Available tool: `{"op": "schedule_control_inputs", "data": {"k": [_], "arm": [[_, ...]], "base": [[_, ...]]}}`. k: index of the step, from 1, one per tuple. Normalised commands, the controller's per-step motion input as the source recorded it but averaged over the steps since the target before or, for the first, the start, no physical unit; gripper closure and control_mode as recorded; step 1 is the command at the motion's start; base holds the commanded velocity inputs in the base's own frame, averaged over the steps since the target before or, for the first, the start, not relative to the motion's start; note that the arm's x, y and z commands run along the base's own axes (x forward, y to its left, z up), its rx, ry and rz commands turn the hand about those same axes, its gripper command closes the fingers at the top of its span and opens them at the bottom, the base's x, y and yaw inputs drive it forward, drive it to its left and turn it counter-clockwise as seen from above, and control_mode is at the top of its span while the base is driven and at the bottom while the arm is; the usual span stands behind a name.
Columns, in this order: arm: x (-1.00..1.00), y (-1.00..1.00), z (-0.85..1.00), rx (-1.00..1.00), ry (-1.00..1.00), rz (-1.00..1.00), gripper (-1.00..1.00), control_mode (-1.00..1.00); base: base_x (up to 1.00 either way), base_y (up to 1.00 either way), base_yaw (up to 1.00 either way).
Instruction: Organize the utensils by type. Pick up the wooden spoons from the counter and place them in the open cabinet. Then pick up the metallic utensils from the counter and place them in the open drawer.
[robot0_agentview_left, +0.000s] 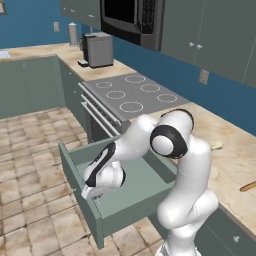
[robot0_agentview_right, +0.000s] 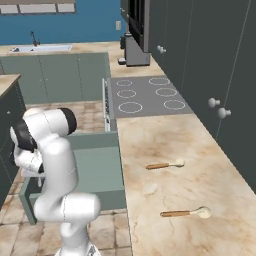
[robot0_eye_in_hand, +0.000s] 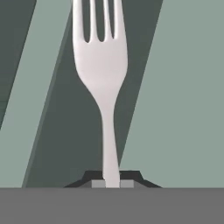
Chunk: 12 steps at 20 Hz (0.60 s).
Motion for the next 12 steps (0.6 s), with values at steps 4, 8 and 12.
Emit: {"op": "schedule_control_inputs", "data": {"k": [4,8,12], "arm": [[0.00,-0.01,0.40,0.00,0.00,0.00,1.00,-1.00],[0.00,-0.06,0.56,0.00,0.00,0.00,1.00,-1.00],[0.00,-0.24,0.28,0.00,0.00,0.00,1.00,-1.00]], "base": [[0.00,0.00,0.00],[0.00,0.00,0.00],[0.00,0.00,0.00]]}}
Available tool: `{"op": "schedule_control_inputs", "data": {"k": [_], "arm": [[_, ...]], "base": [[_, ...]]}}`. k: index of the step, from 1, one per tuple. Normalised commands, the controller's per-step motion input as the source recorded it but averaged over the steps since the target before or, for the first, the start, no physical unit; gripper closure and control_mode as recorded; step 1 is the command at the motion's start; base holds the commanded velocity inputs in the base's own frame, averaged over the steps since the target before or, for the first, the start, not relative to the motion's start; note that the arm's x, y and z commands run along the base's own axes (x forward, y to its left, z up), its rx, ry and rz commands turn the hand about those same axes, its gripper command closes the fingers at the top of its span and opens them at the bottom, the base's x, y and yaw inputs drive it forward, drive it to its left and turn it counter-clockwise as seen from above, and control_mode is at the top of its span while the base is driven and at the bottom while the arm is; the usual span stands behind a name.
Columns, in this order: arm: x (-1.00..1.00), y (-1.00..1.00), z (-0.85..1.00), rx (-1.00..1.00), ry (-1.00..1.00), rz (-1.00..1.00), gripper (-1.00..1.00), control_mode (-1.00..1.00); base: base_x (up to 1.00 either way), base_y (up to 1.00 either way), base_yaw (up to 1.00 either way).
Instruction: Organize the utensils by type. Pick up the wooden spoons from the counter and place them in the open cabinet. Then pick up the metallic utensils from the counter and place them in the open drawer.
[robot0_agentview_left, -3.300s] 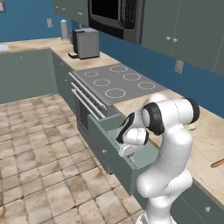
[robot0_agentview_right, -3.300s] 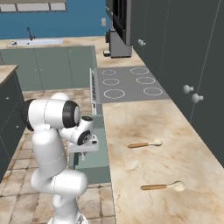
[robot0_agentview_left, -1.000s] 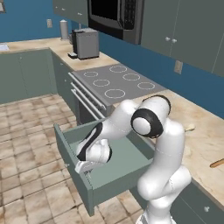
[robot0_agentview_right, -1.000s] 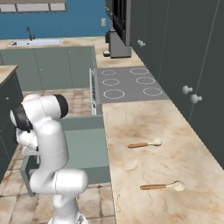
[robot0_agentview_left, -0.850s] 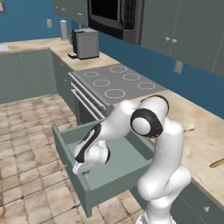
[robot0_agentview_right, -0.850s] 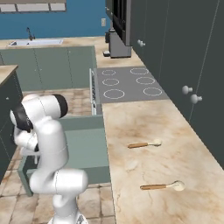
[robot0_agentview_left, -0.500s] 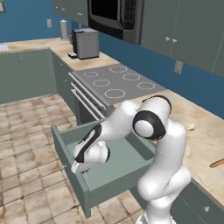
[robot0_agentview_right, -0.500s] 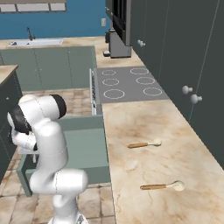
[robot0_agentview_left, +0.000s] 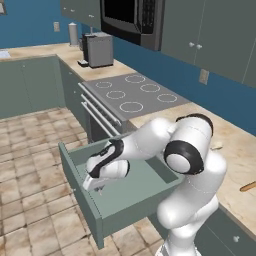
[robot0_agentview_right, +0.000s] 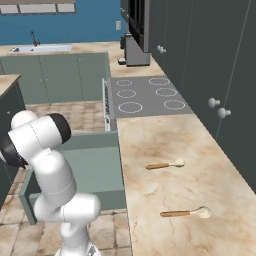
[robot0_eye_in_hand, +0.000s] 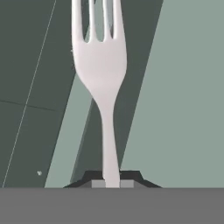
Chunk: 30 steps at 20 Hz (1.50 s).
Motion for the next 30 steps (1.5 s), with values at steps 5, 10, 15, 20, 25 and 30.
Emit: {"op": "schedule_control_inputs", "data": {"k": [5,10,15,20,25,30], "arm": [[0.09,-0.36,0.00,0.00,0.00,0.00,1.00,-1.00],[0.21,-0.37,0.00,-0.03,0.00,-0.01,1.00,-1.00],[0.32,-0.36,-0.02,-0.02,0.04,-0.04,1.00,-1.00],[0.55,-0.21,-0.23,-0.03,0.02,-0.06,1.00,-1.00],[0.66,0.00,-0.56,-0.10,0.00,-0.02,1.00,-1.00],[0.49,0.00,-0.51,-0.12,0.00,-0.03,1.00,-1.00]], "base": [[0.00,0.00,0.00],[0.00,0.00,0.00],[0.00,0.00,0.00],[0.00,0.00,0.00],[0.00,0.00,0.00],[0.00,0.00,0.00]]}}
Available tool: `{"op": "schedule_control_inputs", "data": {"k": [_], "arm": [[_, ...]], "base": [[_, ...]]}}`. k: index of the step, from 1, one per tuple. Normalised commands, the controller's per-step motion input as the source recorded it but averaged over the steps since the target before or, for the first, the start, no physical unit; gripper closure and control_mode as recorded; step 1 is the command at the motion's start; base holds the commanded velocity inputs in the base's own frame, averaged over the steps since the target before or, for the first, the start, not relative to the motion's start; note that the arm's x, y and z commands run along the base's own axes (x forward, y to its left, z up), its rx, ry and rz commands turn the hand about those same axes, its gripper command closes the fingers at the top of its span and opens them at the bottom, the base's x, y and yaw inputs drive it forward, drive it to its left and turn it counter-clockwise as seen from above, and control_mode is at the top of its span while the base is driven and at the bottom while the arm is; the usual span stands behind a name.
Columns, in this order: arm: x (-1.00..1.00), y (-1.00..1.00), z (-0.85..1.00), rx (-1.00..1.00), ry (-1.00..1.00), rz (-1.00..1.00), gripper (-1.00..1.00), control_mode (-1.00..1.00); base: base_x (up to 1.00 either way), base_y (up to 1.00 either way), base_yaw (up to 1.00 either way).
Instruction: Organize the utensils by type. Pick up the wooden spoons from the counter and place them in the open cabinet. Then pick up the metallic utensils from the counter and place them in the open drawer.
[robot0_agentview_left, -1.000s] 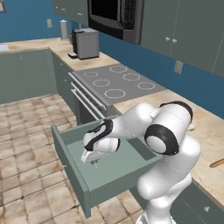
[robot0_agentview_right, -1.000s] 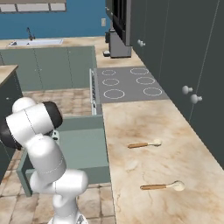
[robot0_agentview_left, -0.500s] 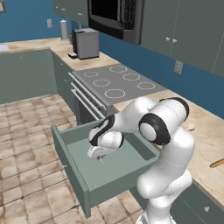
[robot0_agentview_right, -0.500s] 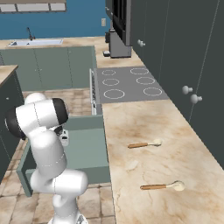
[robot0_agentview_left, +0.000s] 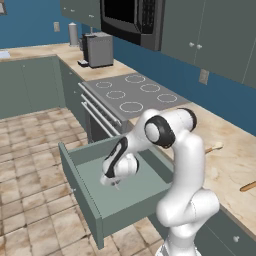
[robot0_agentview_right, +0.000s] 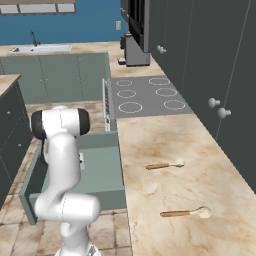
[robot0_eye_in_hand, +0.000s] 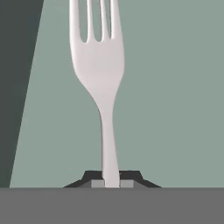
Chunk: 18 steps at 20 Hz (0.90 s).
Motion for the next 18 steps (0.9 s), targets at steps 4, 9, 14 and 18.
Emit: {"op": "schedule_control_inputs", "data": {"k": [4,9,14,18], "arm": [[0.50,0.00,-0.12,-0.04,0.01,-0.05,1.00,-1.00],[0.60,0.00,-0.03,0.00,0.07,-0.08,1.00,-1.00],[0.46,0.00,-0.26,-0.05,0.04,-0.09,1.00,-1.00],[0.23,0.00,-0.59,-0.13,0.00,-0.08,1.00,-1.00]], "base": [[0.00,0.00,0.00],[0.00,0.00,0.00],[0.00,0.00,0.00],[0.00,0.00,0.00]]}}
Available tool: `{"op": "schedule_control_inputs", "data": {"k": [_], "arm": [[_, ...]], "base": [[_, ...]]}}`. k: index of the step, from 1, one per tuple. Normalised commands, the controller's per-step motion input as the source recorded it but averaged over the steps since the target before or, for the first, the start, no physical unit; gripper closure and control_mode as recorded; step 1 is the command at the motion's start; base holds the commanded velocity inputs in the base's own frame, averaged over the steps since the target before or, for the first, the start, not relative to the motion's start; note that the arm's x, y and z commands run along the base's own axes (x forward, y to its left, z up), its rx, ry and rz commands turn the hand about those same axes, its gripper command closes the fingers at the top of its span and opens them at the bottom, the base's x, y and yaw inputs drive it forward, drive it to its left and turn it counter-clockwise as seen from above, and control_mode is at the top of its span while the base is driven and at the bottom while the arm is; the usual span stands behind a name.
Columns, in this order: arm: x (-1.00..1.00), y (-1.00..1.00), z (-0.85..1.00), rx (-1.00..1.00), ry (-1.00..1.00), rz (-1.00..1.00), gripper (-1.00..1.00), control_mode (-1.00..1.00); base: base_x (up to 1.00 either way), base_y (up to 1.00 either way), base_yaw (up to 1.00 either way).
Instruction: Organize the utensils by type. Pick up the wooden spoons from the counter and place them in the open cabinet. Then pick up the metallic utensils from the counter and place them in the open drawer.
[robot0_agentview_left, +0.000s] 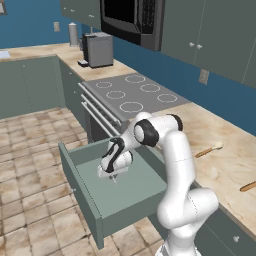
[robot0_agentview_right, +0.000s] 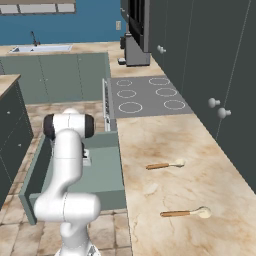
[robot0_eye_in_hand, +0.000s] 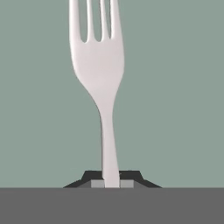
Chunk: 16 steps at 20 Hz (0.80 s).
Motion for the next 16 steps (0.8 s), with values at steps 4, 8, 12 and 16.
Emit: {"op": "schedule_control_inputs", "data": {"k": [4,8,12,16], "arm": [[0.18,-0.04,-0.55,-0.11,0.00,-0.07,1.00,-1.00],[0.11,-0.08,-0.22,-0.04,0.06,-0.05,1.00,-1.00],[0.02,-0.01,-0.19,-0.01,0.06,-0.03,1.00,-1.00],[0.01,-0.07,-0.02,0.00,0.06,0.00,1.00,-1.00]], "base": [[0.00,0.00,0.00],[0.00,0.00,0.00],[0.00,0.00,0.00],[0.00,0.00,0.00]]}}
